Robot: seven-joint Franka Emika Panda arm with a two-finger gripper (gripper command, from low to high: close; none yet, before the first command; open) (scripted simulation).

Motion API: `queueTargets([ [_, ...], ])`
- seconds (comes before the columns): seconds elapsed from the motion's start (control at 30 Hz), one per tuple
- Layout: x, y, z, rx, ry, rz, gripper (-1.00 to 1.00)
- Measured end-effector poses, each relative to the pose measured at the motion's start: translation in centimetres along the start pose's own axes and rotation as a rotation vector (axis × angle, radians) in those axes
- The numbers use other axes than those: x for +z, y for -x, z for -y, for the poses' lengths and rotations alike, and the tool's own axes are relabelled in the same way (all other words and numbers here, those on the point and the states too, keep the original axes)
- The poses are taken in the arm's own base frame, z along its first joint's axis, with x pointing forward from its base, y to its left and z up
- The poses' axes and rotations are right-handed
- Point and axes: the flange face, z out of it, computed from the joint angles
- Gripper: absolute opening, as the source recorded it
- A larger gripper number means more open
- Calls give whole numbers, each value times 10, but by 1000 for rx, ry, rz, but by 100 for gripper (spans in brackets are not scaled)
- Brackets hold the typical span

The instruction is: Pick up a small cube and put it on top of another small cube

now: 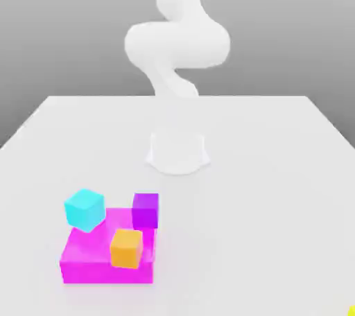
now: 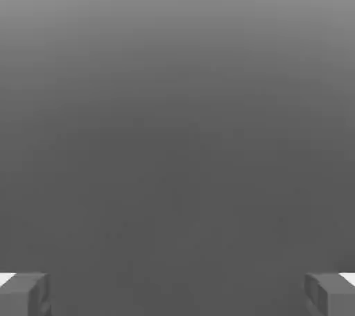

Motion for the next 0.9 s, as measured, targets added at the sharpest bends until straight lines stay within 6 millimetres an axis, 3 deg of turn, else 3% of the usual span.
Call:
queueTargets([
  [0.23,108,29,43,-55,103,118,0],
  [0.43,199,74,68,-106,184,219,0],
  [0.67,299,153,85,-177,268,345,0],
  [0.9,391,242,75,-226,357,467,0],
])
